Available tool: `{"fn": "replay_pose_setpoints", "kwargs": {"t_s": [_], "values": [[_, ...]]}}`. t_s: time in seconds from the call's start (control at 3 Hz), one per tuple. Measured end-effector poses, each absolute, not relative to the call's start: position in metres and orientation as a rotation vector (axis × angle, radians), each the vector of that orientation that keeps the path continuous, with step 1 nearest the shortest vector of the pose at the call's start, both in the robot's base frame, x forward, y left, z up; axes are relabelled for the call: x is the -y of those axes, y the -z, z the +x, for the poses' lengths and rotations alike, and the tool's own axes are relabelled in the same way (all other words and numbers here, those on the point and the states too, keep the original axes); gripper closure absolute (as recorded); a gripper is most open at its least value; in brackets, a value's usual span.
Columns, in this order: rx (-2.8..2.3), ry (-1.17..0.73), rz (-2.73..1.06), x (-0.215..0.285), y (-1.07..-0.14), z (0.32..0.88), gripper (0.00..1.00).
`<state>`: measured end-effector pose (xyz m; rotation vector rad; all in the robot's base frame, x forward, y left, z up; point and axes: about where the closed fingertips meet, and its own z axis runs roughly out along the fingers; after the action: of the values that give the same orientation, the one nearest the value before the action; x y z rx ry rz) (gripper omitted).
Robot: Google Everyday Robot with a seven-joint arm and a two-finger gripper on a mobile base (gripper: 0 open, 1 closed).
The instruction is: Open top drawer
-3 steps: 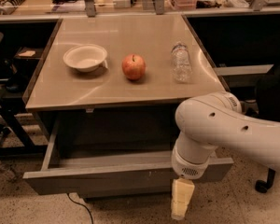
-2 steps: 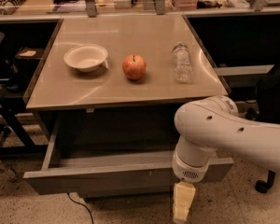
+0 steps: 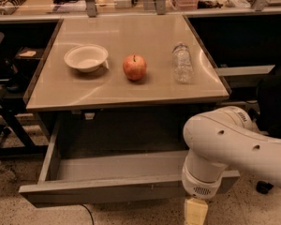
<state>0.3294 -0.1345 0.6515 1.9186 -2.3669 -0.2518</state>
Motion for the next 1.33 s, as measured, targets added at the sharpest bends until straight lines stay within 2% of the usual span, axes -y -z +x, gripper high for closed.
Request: {"fn": "replay_pose_setpoints", "kwargs": {"t_s": [0.33,1.33], "values": [[2.367,0.236,1.930,0.1398,-0.6626,0.3096,0.00],[2.390,0.195,1.924,0.1424,-0.6615,0.3098,0.00]]}}
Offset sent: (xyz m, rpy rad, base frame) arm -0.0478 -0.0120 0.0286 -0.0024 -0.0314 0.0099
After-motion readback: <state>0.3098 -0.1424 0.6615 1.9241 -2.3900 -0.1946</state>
